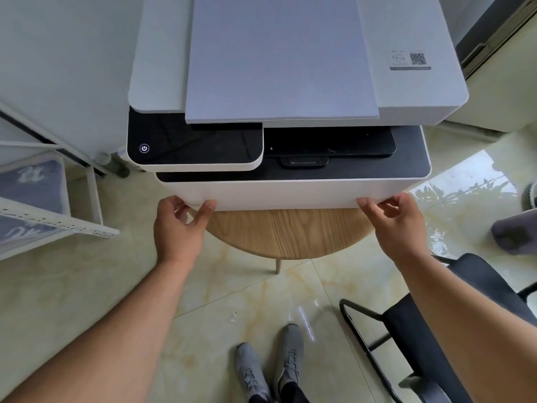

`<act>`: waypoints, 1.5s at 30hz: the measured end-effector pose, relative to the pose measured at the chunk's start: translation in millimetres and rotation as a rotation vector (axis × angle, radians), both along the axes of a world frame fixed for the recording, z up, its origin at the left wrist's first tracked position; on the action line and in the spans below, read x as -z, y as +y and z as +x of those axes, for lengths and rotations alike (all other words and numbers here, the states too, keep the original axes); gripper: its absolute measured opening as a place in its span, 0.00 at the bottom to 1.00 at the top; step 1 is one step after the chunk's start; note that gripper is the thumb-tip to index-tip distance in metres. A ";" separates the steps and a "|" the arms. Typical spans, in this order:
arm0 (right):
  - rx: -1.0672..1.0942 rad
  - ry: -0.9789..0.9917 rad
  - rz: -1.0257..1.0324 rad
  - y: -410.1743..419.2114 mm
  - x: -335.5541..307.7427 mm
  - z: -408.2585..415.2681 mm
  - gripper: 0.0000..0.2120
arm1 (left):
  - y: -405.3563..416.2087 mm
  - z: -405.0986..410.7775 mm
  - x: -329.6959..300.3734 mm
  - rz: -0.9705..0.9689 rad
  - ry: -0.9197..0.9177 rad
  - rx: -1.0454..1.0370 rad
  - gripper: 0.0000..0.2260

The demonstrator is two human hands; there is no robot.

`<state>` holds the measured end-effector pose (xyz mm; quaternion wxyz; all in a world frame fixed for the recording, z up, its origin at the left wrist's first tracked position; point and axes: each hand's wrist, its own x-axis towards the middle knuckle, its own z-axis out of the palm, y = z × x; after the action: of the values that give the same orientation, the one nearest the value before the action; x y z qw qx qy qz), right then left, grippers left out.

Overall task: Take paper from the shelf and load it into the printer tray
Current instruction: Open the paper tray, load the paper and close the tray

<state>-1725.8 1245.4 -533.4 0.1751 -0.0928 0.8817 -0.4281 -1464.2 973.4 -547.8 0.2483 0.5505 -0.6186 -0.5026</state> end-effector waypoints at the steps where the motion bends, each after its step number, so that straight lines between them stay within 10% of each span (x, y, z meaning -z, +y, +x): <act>1: 0.015 0.003 -0.004 0.1 2.1 0.7 0.27 | 0.8 -0.7 1.2 -0.002 -0.002 0.001 0.31; 45: 0.154 0.050 -0.076 -11.9 25.3 22.4 0.24 | 23.7 -10.9 0.5 -0.063 -0.086 -0.027 0.20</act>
<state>-1703.4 1233.6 -558.7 0.1159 -0.0418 0.8734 -0.4712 -1475.1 997.1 -548.3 0.2453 0.5717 -0.6368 -0.4555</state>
